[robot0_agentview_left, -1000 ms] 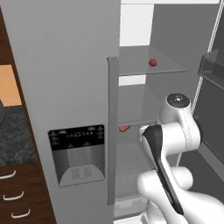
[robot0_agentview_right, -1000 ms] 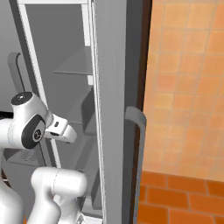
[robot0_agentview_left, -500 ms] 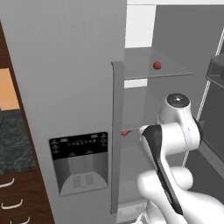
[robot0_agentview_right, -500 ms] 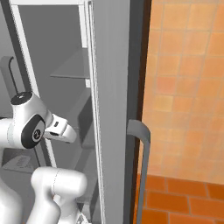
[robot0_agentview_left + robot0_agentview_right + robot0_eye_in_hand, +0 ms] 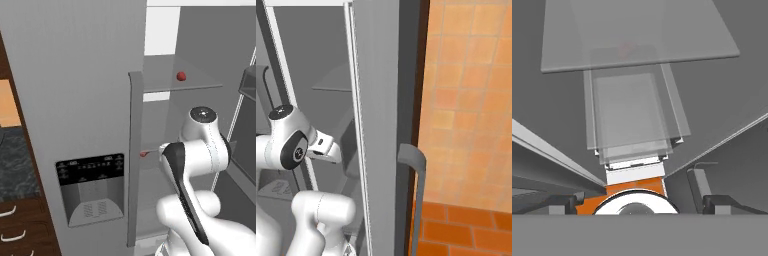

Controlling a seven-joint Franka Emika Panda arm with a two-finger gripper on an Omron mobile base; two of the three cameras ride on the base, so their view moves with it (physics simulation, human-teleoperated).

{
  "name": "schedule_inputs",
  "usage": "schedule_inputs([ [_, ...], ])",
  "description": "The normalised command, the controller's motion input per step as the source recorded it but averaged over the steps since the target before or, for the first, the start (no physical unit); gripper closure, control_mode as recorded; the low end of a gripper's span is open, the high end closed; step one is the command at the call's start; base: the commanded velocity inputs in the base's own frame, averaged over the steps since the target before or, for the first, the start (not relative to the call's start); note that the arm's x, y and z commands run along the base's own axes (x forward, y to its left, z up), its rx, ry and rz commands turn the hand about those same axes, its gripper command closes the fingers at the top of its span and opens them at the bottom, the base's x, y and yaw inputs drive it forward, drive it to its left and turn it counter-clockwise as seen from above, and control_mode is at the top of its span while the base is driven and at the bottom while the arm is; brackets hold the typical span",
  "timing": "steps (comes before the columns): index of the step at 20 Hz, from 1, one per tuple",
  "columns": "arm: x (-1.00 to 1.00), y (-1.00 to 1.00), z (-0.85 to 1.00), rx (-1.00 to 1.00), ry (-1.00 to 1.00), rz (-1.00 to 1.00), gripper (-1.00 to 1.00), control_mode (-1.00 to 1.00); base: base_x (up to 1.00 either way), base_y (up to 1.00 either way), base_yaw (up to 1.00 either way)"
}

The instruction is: Take the strawberry from the fridge and place it on top of the pancake, located on the dining counter.

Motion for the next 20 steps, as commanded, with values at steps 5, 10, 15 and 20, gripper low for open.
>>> schedule_inputs([
  [5,0.00,0.00,0.00,0.00,0.00,0.00,-1.00,1.00,0.09,0.00,0.00],
  [10,0.08,-0.02,0.05,0.00,0.00,0.05,-1.00,-1.00,0.00,0.00,0.00],
  [15,0.31,0.05,0.35,0.03,-0.17,0.12,-1.00,-1.00,0.00,0.00,0.00],
  [20,0.72,0.13,0.76,0.08,-0.10,-0.05,-1.00,-1.00,0.00,0.00,0.00],
])
